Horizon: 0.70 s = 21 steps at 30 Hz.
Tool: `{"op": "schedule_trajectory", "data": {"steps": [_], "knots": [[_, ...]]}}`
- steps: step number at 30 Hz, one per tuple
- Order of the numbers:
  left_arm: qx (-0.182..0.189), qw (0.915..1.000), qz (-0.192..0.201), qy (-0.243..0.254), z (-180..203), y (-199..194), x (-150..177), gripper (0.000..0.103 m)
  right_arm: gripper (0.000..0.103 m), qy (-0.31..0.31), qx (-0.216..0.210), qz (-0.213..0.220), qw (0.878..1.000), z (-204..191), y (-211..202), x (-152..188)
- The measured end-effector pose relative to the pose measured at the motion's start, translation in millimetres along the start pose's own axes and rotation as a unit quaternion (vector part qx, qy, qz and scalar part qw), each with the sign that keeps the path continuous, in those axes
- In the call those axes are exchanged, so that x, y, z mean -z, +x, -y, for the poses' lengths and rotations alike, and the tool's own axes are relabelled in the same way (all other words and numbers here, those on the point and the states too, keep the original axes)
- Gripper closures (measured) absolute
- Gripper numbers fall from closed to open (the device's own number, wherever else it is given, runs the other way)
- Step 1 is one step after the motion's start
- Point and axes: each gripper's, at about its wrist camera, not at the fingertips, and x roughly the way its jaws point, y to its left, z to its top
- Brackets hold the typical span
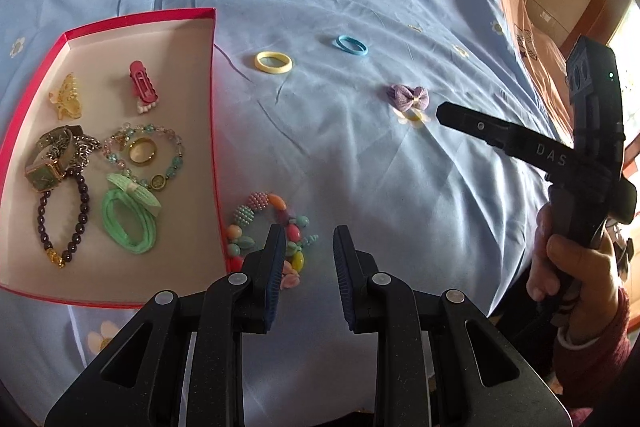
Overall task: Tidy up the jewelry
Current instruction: 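Move the left tool to the pastel bead bracelet while the right tool reaches the lavender bow hair tie, then grasp the pastel bead bracelet with the left tool while the right tool grasps the lavender bow hair tie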
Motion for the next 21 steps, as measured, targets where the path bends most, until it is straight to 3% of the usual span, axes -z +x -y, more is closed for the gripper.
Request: {"op": "schedule_trajectory", "data": {"steps": [7, 10, 13, 19, 20, 21], "knots": [[-0.021, 0.9990, -0.034, 0.022, 5, 24, 4, 0.080, 0.051, 0.003, 0.005, -0.002, 1.000, 6, 7, -5], [-0.025, 0.9983, -0.032, 0.041, 9, 29, 5, 0.081, 0.045, 0.001, 0.012, 0.000, 1.000, 9, 12, -8], [-0.010, 0.9984, -0.029, 0.047, 11, 31, 3, 0.094, 0.044, -0.008, 0.027, 0.001, 1.000, 12, 21, -13], [0.021, 0.9993, -0.019, 0.025, 9, 30, -3, 0.094, 0.045, -0.028, 0.056, -0.015, 0.998, 17, 52, -21], [0.024, 0.9993, -0.018, 0.021, 9, 29, -4, 0.094, 0.048, -0.030, 0.061, -0.020, 0.998, 17, 57, -21], [0.025, 0.9994, -0.015, 0.018, 8, 27, -5, 0.094, 0.066, -0.032, 0.064, -0.023, 0.997, 18, 61, -21]]}}
